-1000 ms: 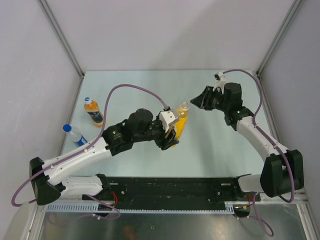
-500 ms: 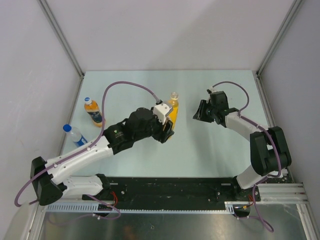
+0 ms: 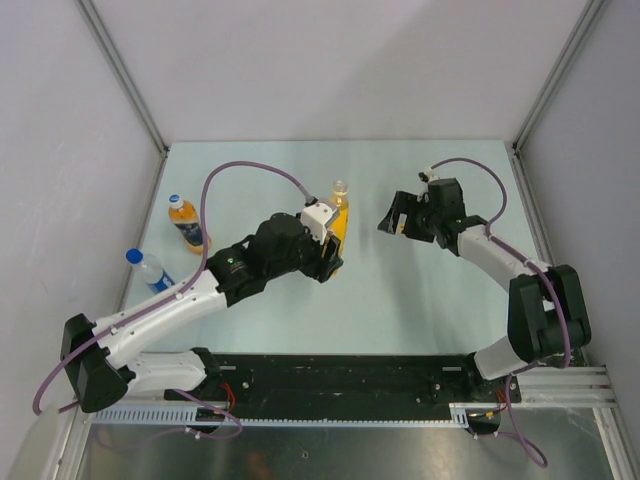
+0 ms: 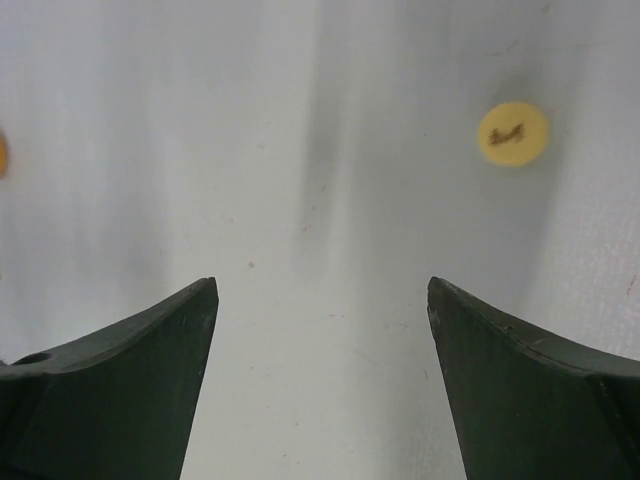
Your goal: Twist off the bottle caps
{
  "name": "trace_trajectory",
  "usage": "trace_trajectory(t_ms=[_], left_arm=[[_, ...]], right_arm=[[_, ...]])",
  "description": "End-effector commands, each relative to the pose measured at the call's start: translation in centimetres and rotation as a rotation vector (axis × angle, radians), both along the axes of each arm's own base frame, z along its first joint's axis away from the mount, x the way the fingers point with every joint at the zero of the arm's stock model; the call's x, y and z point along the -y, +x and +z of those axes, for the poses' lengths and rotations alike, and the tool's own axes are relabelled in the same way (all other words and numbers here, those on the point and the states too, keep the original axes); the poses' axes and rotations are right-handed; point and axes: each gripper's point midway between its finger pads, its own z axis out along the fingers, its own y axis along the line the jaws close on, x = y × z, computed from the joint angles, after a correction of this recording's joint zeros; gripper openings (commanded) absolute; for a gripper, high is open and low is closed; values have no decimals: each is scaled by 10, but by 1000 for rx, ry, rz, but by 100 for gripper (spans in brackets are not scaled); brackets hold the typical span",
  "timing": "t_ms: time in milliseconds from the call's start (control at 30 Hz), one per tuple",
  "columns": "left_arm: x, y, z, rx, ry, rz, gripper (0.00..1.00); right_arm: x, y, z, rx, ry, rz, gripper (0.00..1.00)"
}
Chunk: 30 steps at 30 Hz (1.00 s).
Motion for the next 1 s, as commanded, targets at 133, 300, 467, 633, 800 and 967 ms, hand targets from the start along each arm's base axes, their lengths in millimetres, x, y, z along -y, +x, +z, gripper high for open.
trace_trajectory(t_ms=[133,300,467,633,800,967], left_arm=[[-3,3,17,36,-56,16,0],[-3,-2,24,45,-77,-13,0],[-1,-13,35,56,-111,-80,0],[4,-29,49,70,-153,-181,0],[15,-46,58,64,-193,-299,0],[22,-55,62,51,-217,-365,0]], right_arm=[[-16,-9,102,219,203,116,95],[-25,-27,169,376,323,227,97],[-41,-64,236,543,475,435,99],[-51,-103,281,670,568,630,99],[-55,-124,307,723,641,709,99],[-63,-140,328,779,709,768,99]])
